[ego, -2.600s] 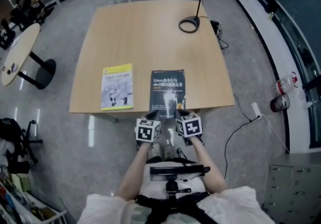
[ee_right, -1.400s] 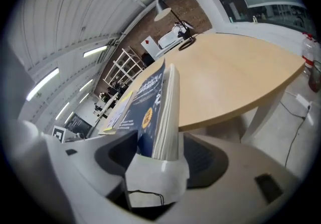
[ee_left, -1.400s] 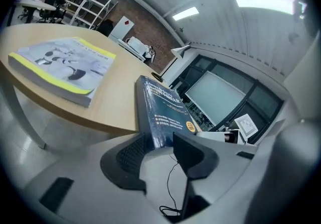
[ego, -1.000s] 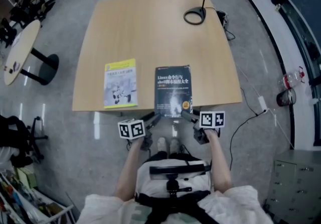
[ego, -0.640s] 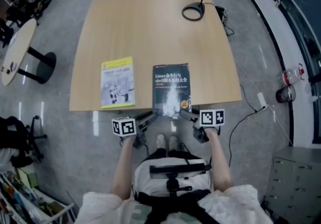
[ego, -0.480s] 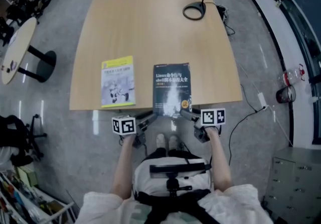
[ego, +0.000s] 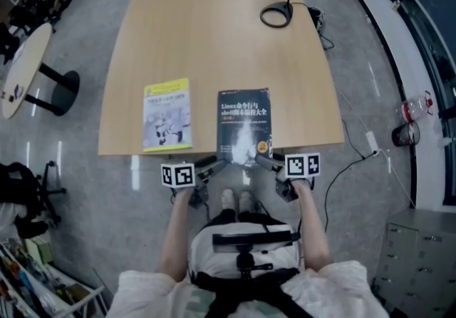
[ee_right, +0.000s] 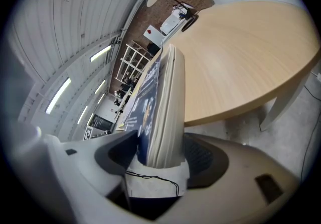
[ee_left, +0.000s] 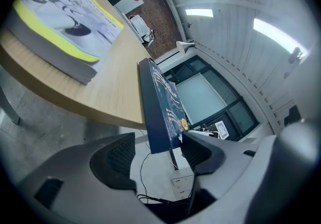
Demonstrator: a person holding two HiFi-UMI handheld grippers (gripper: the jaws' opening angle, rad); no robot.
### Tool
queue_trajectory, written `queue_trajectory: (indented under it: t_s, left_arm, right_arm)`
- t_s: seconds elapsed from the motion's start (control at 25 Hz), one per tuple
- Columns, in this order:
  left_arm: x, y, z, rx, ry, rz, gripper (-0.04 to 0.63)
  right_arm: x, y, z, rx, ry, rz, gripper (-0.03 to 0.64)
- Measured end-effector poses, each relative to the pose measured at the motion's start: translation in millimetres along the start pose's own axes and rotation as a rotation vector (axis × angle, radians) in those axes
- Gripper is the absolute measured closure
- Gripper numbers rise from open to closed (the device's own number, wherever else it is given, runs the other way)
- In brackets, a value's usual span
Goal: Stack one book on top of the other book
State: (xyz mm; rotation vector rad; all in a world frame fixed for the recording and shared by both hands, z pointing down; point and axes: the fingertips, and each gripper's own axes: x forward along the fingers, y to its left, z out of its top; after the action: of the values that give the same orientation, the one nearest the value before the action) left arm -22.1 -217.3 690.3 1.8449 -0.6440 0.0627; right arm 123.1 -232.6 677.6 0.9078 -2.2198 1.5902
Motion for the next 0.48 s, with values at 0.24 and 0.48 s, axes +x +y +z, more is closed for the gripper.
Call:
queue_trajectory:
  t_s: [0.24, 0.48]
  left_arm:
    - [39.8, -15.7, -3.3, 0.034, 0.129, -0.054, 0.318]
    - [41.0, -16.1, -4.5, 0.017, 0.127, -0.049, 0.319]
  right_arm:
    - [2.6, -1.1, 1.2, 0.000, 0.016, 0.003, 0.324]
    - [2.6, -0.9, 0.6, 0.005, 0.027, 0.026, 0.324]
